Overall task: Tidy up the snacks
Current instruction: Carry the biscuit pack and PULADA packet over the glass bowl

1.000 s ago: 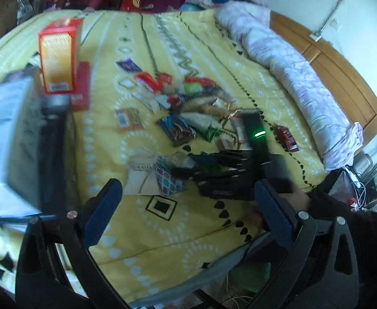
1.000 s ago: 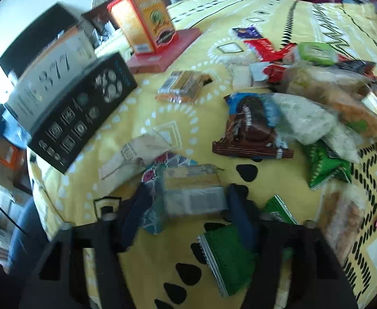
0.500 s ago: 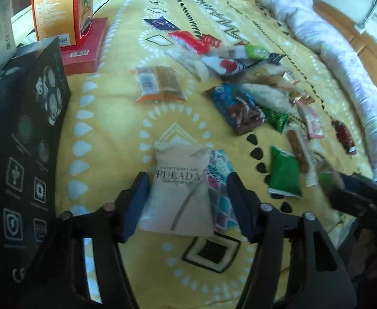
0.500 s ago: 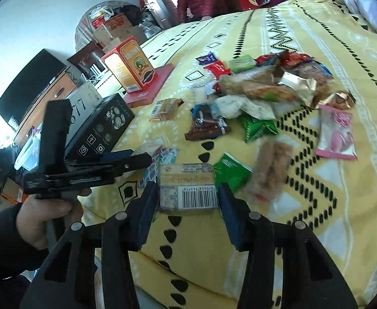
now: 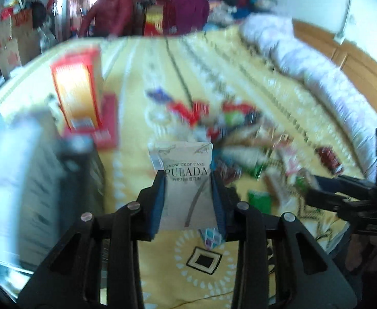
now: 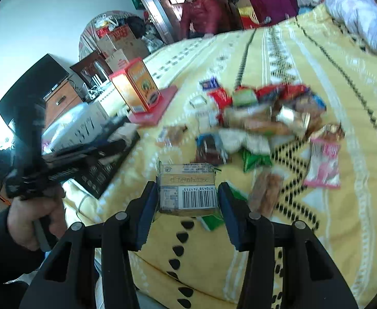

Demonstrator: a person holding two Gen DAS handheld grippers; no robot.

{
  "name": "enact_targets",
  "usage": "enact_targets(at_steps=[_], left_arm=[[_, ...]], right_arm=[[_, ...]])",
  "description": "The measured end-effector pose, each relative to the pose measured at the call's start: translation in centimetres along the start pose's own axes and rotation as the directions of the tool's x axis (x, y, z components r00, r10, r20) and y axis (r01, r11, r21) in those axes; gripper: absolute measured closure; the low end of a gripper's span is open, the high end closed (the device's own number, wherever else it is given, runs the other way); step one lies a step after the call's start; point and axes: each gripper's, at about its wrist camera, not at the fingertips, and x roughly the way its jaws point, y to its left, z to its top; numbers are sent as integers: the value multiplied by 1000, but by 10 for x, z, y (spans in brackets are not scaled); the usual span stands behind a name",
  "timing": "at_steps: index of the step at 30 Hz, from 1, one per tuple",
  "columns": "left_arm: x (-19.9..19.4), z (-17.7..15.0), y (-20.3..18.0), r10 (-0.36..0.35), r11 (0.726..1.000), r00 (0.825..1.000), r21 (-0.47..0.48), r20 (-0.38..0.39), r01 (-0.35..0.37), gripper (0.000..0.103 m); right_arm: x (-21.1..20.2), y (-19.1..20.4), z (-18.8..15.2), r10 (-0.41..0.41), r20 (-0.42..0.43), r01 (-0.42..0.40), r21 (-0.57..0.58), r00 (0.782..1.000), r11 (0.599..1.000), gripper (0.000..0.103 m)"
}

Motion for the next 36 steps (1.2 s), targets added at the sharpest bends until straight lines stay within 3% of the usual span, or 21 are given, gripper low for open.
enact_targets(at_steps=[5, 9, 12, 15, 18, 21, 24, 28, 36], left_arm=[[-64, 33, 34, 63, 998, 989, -20, 132, -61, 68], [-110, 44, 86, 188, 981, 959, -88, 210, -173, 68], [-141, 41, 137, 307, 948, 922, -164, 235, -274, 68], [-166, 31, 195, 425, 893, 879, -257, 215, -369, 68], [-180, 16, 241, 500, 841, 848, -331, 177, -428, 68], [-180, 4, 269, 544, 801, 828, -378, 134, -465, 68], [-181, -8, 287, 562, 775, 821, -406, 94, -484, 68], [-180, -14, 290, 567, 765, 820, -422, 82, -486, 68], [-189, -26, 308, 557, 765, 826, -438, 83, -472, 68]], right_arm=[[-19, 33, 46, 10, 77, -4, -82, 997, 997, 51], [-21, 81, 91, 71, 127, -49, -169, 989, 984, 51], [-13, 134, 125, 156, 138, -119, -243, 978, 963, 51], [5, 190, 150, 244, 110, -200, -311, 964, 929, 51], [32, 250, 165, 332, 44, -296, -351, 942, 888, 51], [62, 306, 170, 386, -38, -369, -387, 922, 845, 51], [89, 350, 166, 405, -105, -411, -411, 908, 814, 51], [118, 394, 159, 416, -169, -447, -424, 894, 788, 51], [143, 427, 147, 398, -213, -451, -451, 892, 770, 51]])
